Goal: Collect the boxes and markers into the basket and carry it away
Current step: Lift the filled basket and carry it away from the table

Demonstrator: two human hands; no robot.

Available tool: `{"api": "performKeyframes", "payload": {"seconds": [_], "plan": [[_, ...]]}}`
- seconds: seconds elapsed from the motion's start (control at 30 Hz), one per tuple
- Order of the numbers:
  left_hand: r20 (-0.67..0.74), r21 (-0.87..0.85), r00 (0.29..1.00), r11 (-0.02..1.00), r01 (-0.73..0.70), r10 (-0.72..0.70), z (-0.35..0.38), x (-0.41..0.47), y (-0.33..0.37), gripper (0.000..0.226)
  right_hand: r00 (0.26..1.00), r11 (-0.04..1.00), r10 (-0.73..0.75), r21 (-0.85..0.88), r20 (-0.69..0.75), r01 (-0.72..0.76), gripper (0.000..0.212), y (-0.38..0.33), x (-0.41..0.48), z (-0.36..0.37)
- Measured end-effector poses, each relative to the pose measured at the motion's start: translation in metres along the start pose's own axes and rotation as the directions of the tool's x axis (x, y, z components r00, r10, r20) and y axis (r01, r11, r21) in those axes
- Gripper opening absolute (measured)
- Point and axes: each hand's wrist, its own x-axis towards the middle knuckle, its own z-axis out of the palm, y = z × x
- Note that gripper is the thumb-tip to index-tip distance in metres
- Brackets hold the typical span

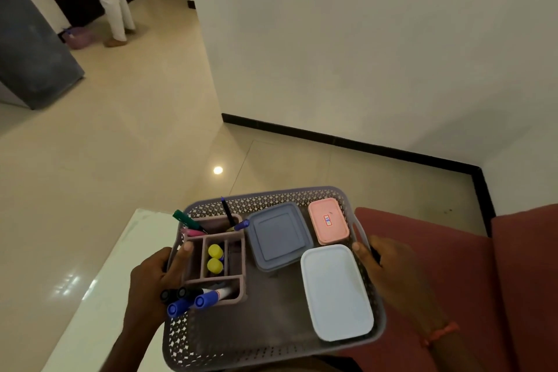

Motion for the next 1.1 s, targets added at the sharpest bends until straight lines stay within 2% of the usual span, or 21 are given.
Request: {"api": "performKeyframes", "payload": {"seconds": [0.27, 0.5, 0.63, 0.8, 0.93, 1.03, 1.1], "plan": [[0.09, -0.016, 0.996, 1.0, -0.019, 0.02, 0.017, 0.05, 0.003, 0.048, 0.991, 0.992, 0.121, -0.024, -0.061, -0.123, 0.047, 0.005, 0.02, -0.002], [0.145, -0.05, 0.989, 0.999, -0.01, 0.017, 0.034, 0.075, 0.018, 0.048, 0.985, 0.988, 0.156, -0.005, -0.07, -0.157, 0.048, 0.013, 0.044, -0.011], [0.128, -0.037, 0.992, 0.999, -0.009, 0.014, 0.056, 0.094, 0.032, 0.049, 0.986, 0.987, 0.157, 0.028, -0.062, -0.155, 0.047, 0.031, 0.074, -0.018], [0.107, -0.002, 0.994, 1.0, -0.006, 0.006, 0.083, 0.123, 0.053, 0.055, 0.988, 0.975, 0.154, 0.16, -0.007, -0.151, 0.039, 0.054, 0.123, -0.028], [0.031, 0.011, 0.999, 1.0, 0.025, -0.025, 0.108, 0.143, 0.071, 0.057, 0.99, 0.985, 0.137, 0.109, -0.042, -0.132, 0.051, 0.08, 0.17, -0.036], [-0.002, -0.028, 0.999, 0.999, 0.046, -0.046, 0.123, 0.151, 0.079, 0.058, 0.993, 0.987, 0.12, 0.112, -0.018, -0.117, 0.05, 0.093, 0.201, -0.039], [-0.014, -0.045, 0.999, 0.998, 0.052, -0.052, 0.129, 0.156, 0.085, 0.069, 0.995, 0.986, 0.098, 0.137, -0.001, -0.097, 0.048, 0.097, 0.22, -0.042]]}}
